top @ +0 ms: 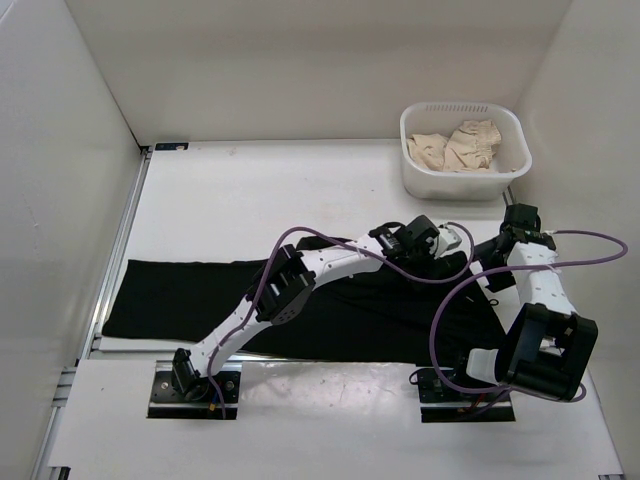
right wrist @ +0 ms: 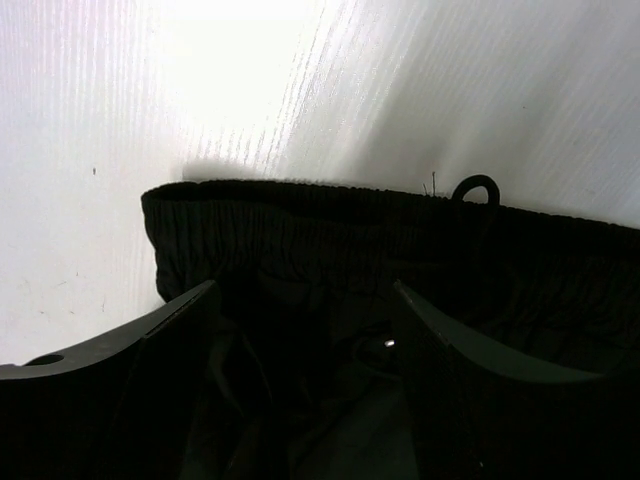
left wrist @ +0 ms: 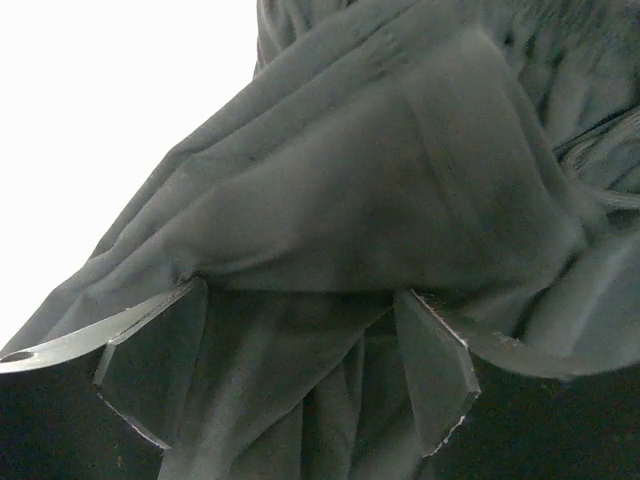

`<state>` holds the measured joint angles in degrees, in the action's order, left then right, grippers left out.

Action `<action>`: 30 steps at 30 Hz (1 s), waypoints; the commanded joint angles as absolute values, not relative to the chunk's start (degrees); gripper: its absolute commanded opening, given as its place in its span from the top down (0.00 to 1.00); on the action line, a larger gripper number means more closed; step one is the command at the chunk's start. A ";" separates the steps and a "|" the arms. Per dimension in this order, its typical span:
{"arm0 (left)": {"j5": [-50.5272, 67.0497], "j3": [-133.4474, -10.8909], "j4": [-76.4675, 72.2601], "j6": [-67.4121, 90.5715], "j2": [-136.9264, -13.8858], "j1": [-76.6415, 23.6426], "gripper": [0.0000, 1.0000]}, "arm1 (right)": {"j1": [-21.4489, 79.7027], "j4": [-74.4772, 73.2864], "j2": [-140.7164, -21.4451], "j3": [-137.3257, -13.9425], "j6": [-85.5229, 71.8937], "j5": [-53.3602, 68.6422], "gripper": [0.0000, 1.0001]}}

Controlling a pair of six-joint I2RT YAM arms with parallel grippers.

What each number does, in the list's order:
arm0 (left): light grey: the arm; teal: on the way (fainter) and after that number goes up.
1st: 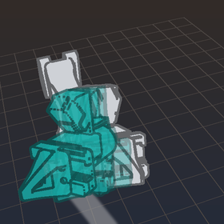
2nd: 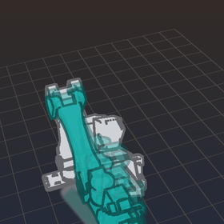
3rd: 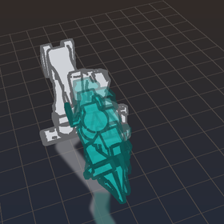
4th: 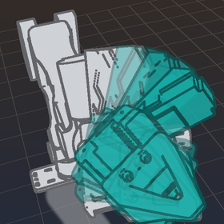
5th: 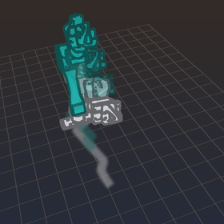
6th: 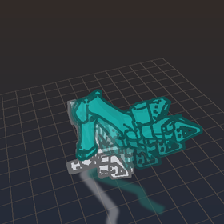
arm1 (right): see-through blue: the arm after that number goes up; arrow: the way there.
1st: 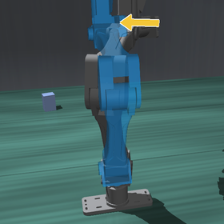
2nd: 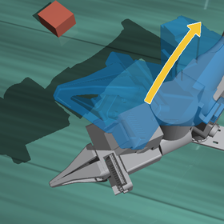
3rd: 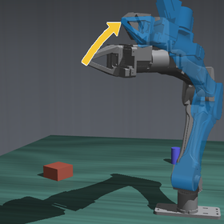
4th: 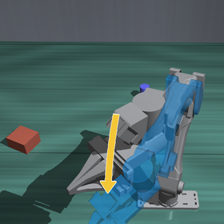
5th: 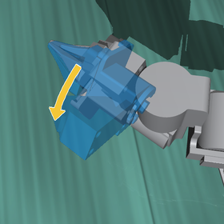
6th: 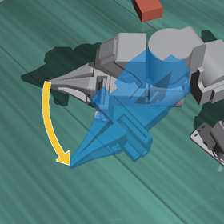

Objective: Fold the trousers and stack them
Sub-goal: Flatten the trousers out

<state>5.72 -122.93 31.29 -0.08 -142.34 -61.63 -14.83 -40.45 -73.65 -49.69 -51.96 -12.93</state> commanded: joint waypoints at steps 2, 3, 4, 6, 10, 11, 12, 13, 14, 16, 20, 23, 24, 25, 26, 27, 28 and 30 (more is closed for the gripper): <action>5.01 -122.00 30.50 0.00 -141.42 -61.79 0.13 | -14.85 -39.73 -72.95 -49.13 -53.00 -12.92 0.27; 5.01 -121.99 30.50 0.00 -141.42 -61.79 0.16 | -14.85 -39.73 -72.95 -48.61 -53.00 -12.92 0.27; 4.49 -121.30 29.98 0.00 -141.42 -61.79 0.28 | -14.85 -39.73 -72.95 -48.60 -53.00 -12.92 0.27; 3.61 -121.29 29.97 0.00 -141.42 -61.79 0.53 | -14.85 -39.73 -72.95 -48.60 -53.00 -12.92 0.28; -1.74 -124.35 29.44 0.00 -140.89 -61.79 0.86 | -14.85 -39.12 -72.95 -46.50 -53.00 -12.39 0.37; -3.32 -125.06 29.44 0.00 -140.89 -61.27 0.86 | -14.85 -39.11 -72.95 -45.80 -53.00 -11.61 0.38; -4.99 -125.85 29.44 0.00 -140.37 -60.74 0.86 | -14.85 -38.24 -73.47 -45.09 -53.00 -10.99 0.39; -7.71 -127.08 29.44 0.00 -139.67 -60.73 0.86 | -14.85 -37.71 -73.48 -44.39 -53.52 -9.68 0.39; -8.60 -127.09 29.44 0.00 -138.27 -59.69 0.86 | -14.85 -36.66 -74.17 -43.25 -53.53 -8.97 0.39; -10.62 -127.09 29.44 0.00 -136.24 -57.76 0.86 | -14.85 -36.12 -75.58 -42.55 -53.53 -8.35 0.39; -11.87 -121.93 30.14 0.00 -130.18 -54.67 0.86 | -14.85 -34.98 -78.21 -42.01 -53.53 -8.69 0.39; -11.25 -118.05 33.13 0.00 -126.04 -52.30 0.86 | -14.85 -34.98 -81.55 -42.01 -52.38 -10.72 0.41; -11.25 -117.34 34.18 0.00 -125.25 -51.42 0.86 | -14.85 -35.59 -82.43 -42.71 -52.38 -10.72 0.41; -10.47 -116.72 35.32 0.00 -123.85 -50.37 0.86 | -15.38 -35.60 -83.66 -42.71 -51.77 -10.72 0.41; -8.02 -116.11 38.20 0.00 -123.32 -47.75 0.86 | -15.38 -35.60 -84.19 -43.32 -51.77 -10.72 0.41; -6.00 -116.10 39.89 0.00 -123.31 -46.42 0.81 | -15.38 -34.90 -84.98 -43.33 -51.16 -10.72 0.41; -3.71 -115.32 41.21 0.00 -121.66 -45.19 0.74 | -15.38 -34.89 -84.99 -43.33 -50.63 -10.20 0.41; -0.28 -111.56 41.92 0.00 -120.42 -43.51 0.67 | -15.38 -34.20 -86.30 -44.64 -50.02 -9.15 0.41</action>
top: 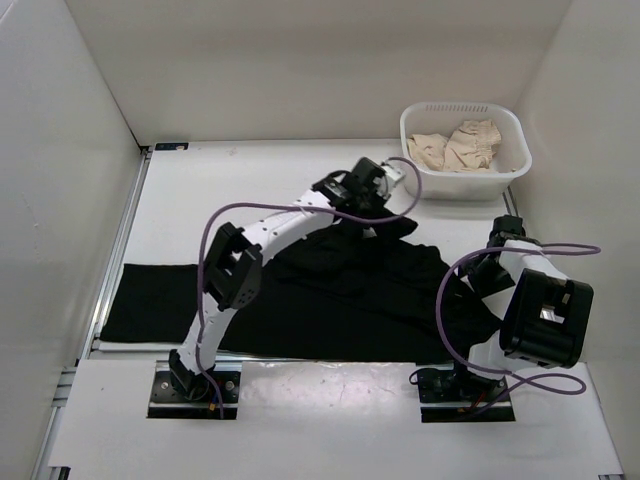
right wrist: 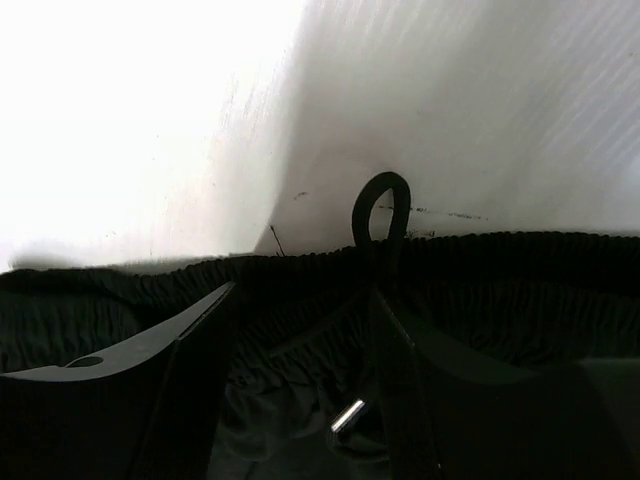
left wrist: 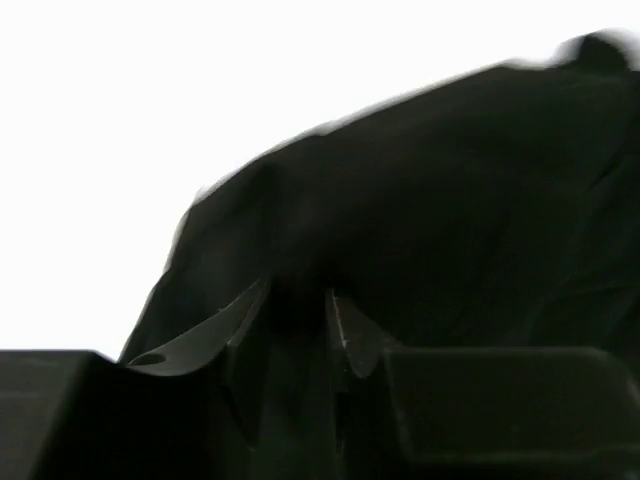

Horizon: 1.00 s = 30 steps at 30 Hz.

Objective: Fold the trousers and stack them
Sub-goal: Flatten the trousers out

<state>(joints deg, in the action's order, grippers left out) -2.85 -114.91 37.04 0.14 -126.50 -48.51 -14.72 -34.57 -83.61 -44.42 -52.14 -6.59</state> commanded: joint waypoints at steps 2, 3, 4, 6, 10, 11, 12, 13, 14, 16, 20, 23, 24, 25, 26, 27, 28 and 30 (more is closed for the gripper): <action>-0.26 -109.70 41.92 0.00 -120.41 -42.98 0.60 | -15.38 -34.19 -86.31 -46.05 -49.23 -9.14 0.39; -0.26 -108.99 42.45 0.00 -120.41 -42.98 0.63 | -15.38 -34.89 -86.31 -47.97 -48.17 -10.01 0.39; -0.26 -108.38 42.45 0.00 -120.41 -42.98 0.64 | -14.77 -35.76 -85.79 -48.95 -47.64 -10.89 0.38; -1.39 -108.37 42.45 0.00 -122.34 -42.28 0.86 | -13.63 -36.55 -84.12 -51.05 -45.62 -11.60 0.34; -2.11 -110.29 42.98 0.00 -123.13 -39.47 0.86 | -12.05 -37.44 -83.32 -57.29 -43.95 -9.15 0.27; -2.11 -110.91 42.98 0.00 -123.13 -39.46 0.86 | -12.04 -37.44 -83.32 -59.65 -44.90 -8.36 0.23; -2.11 -112.22 42.98 0.00 -123.66 -39.46 0.67 | -10.56 -37.44 -83.32 -60.63 -45.78 -7.48 0.23; -2.11 -113.11 42.98 0.00 -123.66 -39.98 0.56 | -10.02 -37.44 -83.32 -61.34 -47.01 -6.60 0.22; -3.15 -114.07 42.98 0.00 -124.62 -40.86 0.43 | -10.02 -37.44 -83.93 -61.87 -50.59 -5.63 0.22; -4.83 -118.72 42.98 0.00 -126.46 -43.94 0.20 | -8.79 -35.35 -85.16 -61.87 -55.26 -2.21 0.22; -5.44 -125.32 42.98 0.00 -131.65 -47.81 0.06 | -8.26 -30.95 -91.04 -61.87 -65.29 4.10 0.22; -4.92 -127.17 42.46 0.00 -135.08 -48.96 0.00 | -7.04 -30.41 -95.79 -64.42 -69.34 4.92 0.22; -4.92 -127.18 42.45 0.00 -136.65 -48.96 0.00 | -7.03 -30.41 -96.84 -65.12 -69.95 4.92 0.20; -5.70 -127.18 42.45 0.00 -137.37 -48.96 0.00 | -7.03 -30.41 -98.94 -65.82 -70.83 6.23 0.20; -5.71 -127.18 41.93 0.00 -137.98 -48.96 0.00 | -6.51 -30.93 -100.01 -66.53 -70.84 6.94 0.20; -6.67 -126.66 41.92 0.00 -138.60 -48.96 0.00 | -5.98 -31.46 -100.98 -67.75 -71.54 7.47 0.20; -6.68 -126.65 41.31 0.00 -139.73 -48.96 0.00 | -5.98 -31.99 -102.55 -67.76 -71.54 7.47 0.20; -8.17 -126.65 40.79 0.00 -140.88 -48.96 0.00 | -5.45 -31.99 -103.79 -67.76 -72.16 7.47 0.20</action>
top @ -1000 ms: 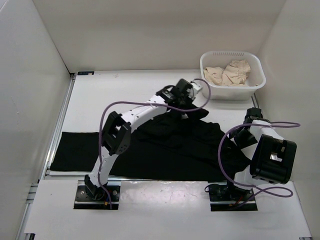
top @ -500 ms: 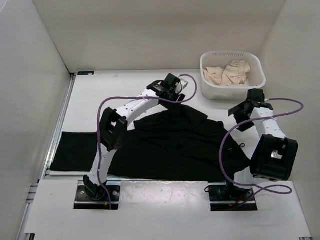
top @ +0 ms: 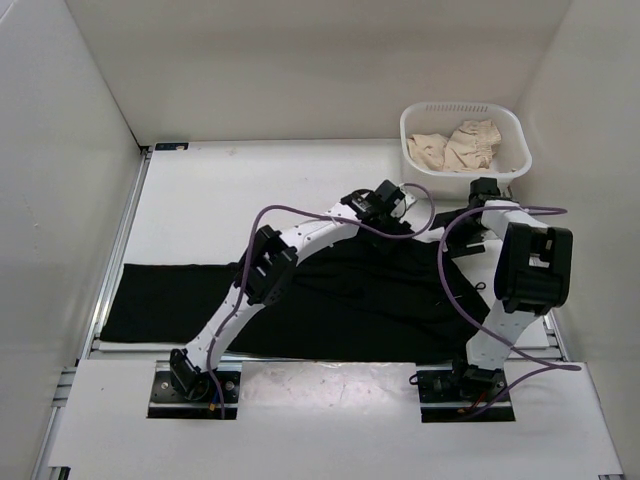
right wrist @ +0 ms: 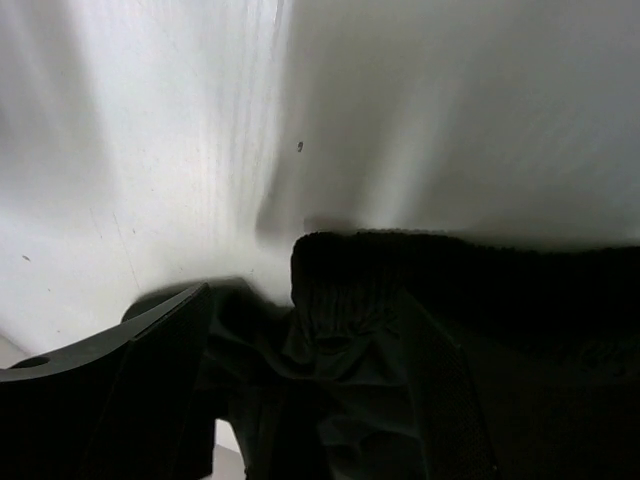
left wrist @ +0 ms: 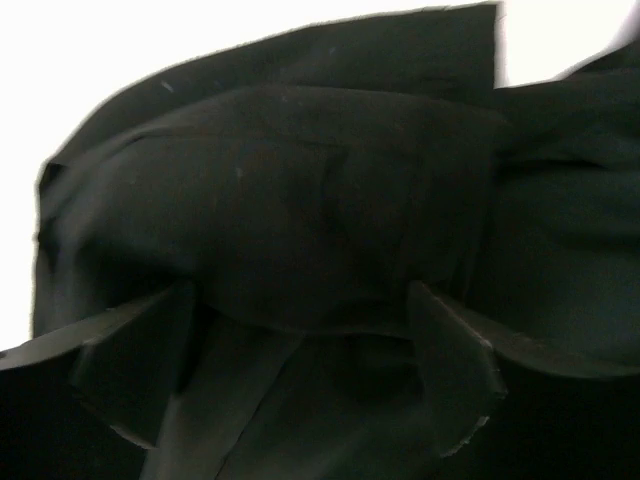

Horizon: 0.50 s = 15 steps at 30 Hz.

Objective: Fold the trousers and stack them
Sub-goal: Flatten the trousers out

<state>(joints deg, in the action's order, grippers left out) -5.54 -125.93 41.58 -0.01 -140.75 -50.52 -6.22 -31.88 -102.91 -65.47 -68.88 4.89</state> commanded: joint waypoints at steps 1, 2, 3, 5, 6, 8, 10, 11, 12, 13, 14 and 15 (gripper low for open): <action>-8.70 -126.65 40.78 0.00 -141.93 -48.96 0.07 | -5.45 -31.99 -104.93 -67.76 -72.16 7.47 0.22; -9.40 -127.26 40.78 0.00 -141.94 -48.43 0.12 | -5.45 -31.99 -105.55 -67.76 -72.16 7.47 0.26; -9.93 -127.27 40.78 0.00 -142.81 -48.43 0.17 | -5.45 -31.99 -106.69 -67.76 -72.16 7.47 0.30; -11.59 -127.79 40.25 0.00 -143.44 -48.43 0.32 | -5.45 -32.60 -107.66 -67.76 -71.63 7.47 0.47; -12.21 -127.79 40.25 0.00 -143.44 -47.91 0.56 | -5.45 -32.61 -108.54 -67.76 -70.76 7.47 0.54; -12.74 -127.79 40.25 0.00 -143.44 -47.38 0.79 | -5.45 -33.13 -109.24 -67.76 -69.18 7.47 0.78; -13.36 -127.79 40.25 0.00 -142.65 -46.85 0.86 | -6.06 -33.13 -109.78 -67.76 -68.30 8.00 0.92; -13.36 -127.27 40.25 0.00 -141.17 -45.54 0.86 | -6.06 -33.13 -109.78 -67.76 -67.60 8.00 1.00; -13.36 -126.66 40.25 0.00 -140.37 -45.53 0.86 | -6.59 -33.13 -109.78 -67.76 -67.59 8.00 1.00; -13.36 -126.65 40.25 0.00 -139.49 -44.66 0.86 | -6.59 -33.13 -109.08 -67.24 -66.72 8.00 1.00; -13.36 -125.95 40.25 0.00 -137.31 -43.60 0.86 | -7.11 -33.13 -108.03 -67.24 -65.93 6.34 1.00; -13.36 -125.95 40.25 0.00 -136.15 -42.98 0.86 | -7.12 -33.66 -107.23 -67.24 -65.92 5.55 1.00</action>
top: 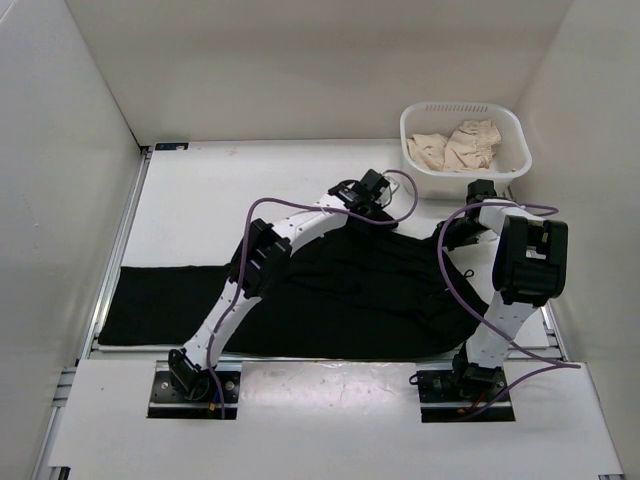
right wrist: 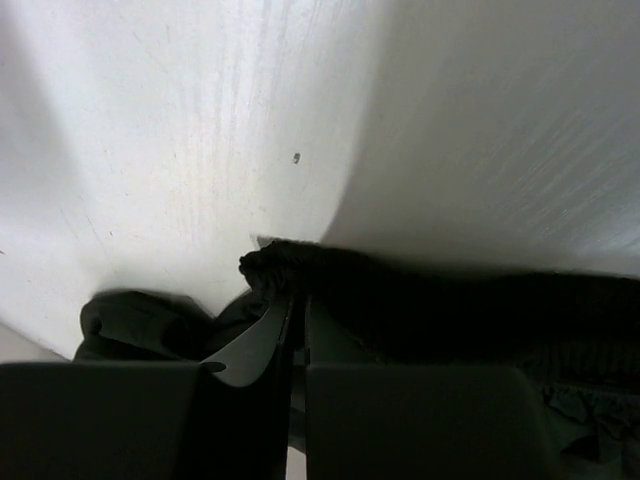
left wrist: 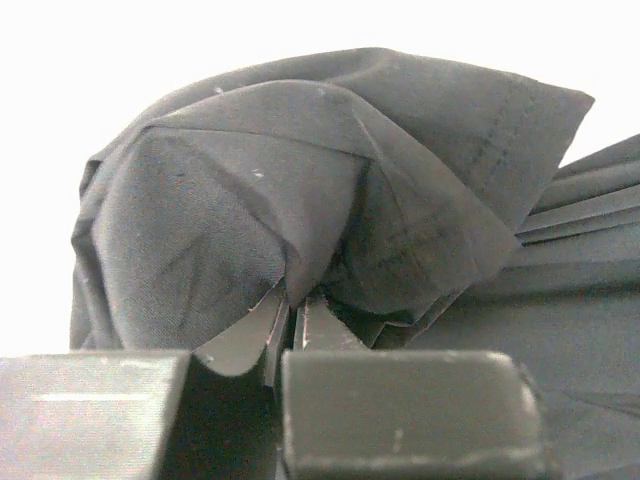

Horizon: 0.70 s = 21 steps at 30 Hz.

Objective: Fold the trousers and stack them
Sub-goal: Flatten the trousers out

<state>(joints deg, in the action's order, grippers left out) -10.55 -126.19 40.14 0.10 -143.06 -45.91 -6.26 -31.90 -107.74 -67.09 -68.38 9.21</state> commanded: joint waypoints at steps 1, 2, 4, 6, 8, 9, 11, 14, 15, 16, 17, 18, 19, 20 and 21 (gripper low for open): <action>-13.36 -124.38 40.25 0.00 -134.75 -42.28 0.86 | -7.64 -33.66 -106.44 -66.71 -64.87 4.67 1.00; -13.36 -123.76 40.25 0.00 -131.87 -41.49 0.86 | -8.26 -34.36 -105.57 -66.71 -63.38 3.79 1.00; -12.84 -121.57 40.25 0.00 -128.78 -38.94 0.86 | -8.87 -34.89 -102.67 -66.71 -61.36 0.90 1.00; -12.83 -120.15 40.25 0.00 -124.20 -35.79 0.86 | -8.88 -35.77 -99.85 -66.71 -58.02 -1.04 1.00; -12.22 -119.01 40.87 0.00 -121.57 -33.50 0.86 | -8.88 -37.44 -97.40 -66.71 -56.35 -3.41 1.00; -12.22 -119.00 42.17 0.00 -119.46 -30.96 0.86 | -8.88 -38.22 -96.51 -66.19 -55.03 -4.21 1.00; -12.22 -119.00 43.41 0.00 -117.69 -28.14 0.86 | -8.88 -38.23 -94.15 -65.22 -54.49 -5.44 1.00; -11.17 -118.22 46.92 0.00 -115.14 -22.25 0.86 | -9.40 -38.23 -92.12 -63.55 -53.44 -6.77 1.00; -10.64 -117.34 47.54 0.00 -113.57 -20.93 0.86 | -9.40 -38.23 -92.11 -63.55 -53.44 -6.77 1.00; -11.33 -114.98 48.16 0.00 -112.86 -18.74 0.86 | -10.01 -38.23 -91.59 -62.94 -53.44 -6.77 1.00; -12.03 -113.83 48.16 0.00 -112.16 -17.59 0.86 | -10.54 -38.84 -91.58 -62.93 -52.92 -6.16 1.00; -13.00 -112.77 48.95 0.00 -111.02 -16.27 0.86 | -10.55 -38.85 -90.97 -62.93 -52.91 -6.15 1.00; -15.44 -111.98 49.56 0.00 -111.01 -12.95 0.86 | -11.24 -39.54 -90.10 -62.93 -52.13 -6.15 1.00; -16.16 -111.45 51.14 0.00 -110.40 -10.66 0.86 | -12.03 -39.55 -89.48 -62.93 -52.12 -6.67 1.00; -16.17 -111.45 52.11 0.00 -110.39 -8.11 0.86 | -12.56 -40.25 -88.78 -62.93 -50.73 -7.29 1.00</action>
<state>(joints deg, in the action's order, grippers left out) -13.34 -113.14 46.72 0.21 -112.38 -11.84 -10.76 -37.76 -92.14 -62.96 -53.80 -4.60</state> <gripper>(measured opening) 0.146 0.024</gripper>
